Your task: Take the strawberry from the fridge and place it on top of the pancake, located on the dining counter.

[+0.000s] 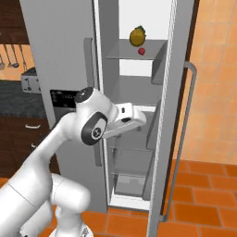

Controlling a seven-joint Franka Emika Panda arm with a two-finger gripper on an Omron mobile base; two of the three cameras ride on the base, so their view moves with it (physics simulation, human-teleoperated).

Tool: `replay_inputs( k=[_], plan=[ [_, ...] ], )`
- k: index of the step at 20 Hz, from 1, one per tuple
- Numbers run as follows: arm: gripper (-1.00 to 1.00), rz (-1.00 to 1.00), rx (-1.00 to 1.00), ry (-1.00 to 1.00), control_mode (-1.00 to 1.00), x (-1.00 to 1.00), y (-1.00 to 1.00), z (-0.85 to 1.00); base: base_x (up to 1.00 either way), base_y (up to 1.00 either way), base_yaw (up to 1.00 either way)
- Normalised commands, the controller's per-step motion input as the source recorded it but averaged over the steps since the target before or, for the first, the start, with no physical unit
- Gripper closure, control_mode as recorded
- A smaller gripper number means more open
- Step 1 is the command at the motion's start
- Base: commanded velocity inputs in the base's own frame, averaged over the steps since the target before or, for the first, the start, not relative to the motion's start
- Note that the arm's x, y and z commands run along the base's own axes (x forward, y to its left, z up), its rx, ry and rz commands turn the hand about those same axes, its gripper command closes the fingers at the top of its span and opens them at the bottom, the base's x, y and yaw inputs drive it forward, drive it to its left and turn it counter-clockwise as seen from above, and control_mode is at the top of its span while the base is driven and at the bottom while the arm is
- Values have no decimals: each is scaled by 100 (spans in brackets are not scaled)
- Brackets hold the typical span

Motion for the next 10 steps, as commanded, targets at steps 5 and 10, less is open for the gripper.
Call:
replay_inputs(
  k=[5,10],
  plan=[
    [-100,-12,-19,33,-100,100,-13,-45,0,0,0],
    [-100,-2,-4,12,-100,100,-28,-42,0,0,0]
  ],
)
